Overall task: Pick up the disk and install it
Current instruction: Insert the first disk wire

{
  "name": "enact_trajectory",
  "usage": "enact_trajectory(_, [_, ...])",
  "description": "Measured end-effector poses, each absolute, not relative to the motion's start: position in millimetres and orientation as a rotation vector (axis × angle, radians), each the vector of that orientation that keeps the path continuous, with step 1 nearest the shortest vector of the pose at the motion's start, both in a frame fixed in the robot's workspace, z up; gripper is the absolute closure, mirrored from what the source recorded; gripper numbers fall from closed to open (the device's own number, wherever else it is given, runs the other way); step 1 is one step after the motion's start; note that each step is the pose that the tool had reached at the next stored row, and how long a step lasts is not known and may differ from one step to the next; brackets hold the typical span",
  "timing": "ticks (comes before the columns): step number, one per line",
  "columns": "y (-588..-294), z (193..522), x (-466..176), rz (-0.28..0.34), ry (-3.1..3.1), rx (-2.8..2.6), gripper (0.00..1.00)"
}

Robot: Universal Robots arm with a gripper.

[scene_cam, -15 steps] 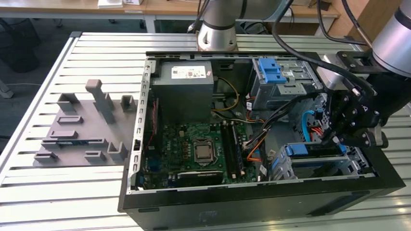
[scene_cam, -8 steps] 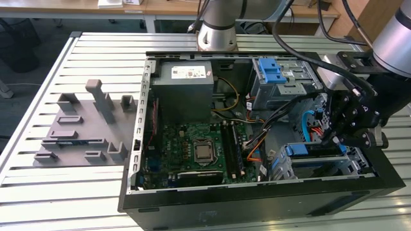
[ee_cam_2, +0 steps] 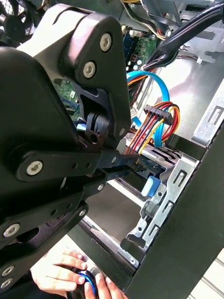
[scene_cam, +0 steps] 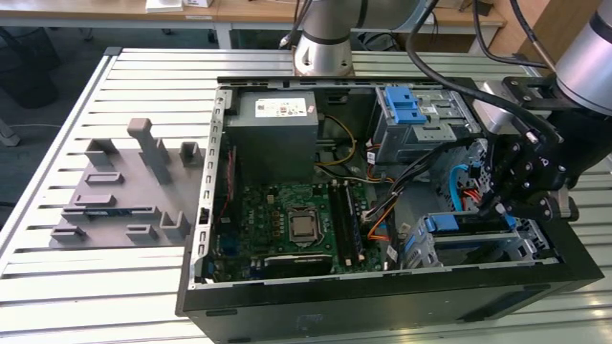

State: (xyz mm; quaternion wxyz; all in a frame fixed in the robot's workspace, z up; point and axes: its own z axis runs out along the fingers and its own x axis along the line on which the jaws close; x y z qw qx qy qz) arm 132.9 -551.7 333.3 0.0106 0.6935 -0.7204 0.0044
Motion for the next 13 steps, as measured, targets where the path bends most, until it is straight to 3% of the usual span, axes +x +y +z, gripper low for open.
enact_trajectory(13, [-551.9, 334.0, 133.2, 0.010, -2.243, 2.165, 0.84])
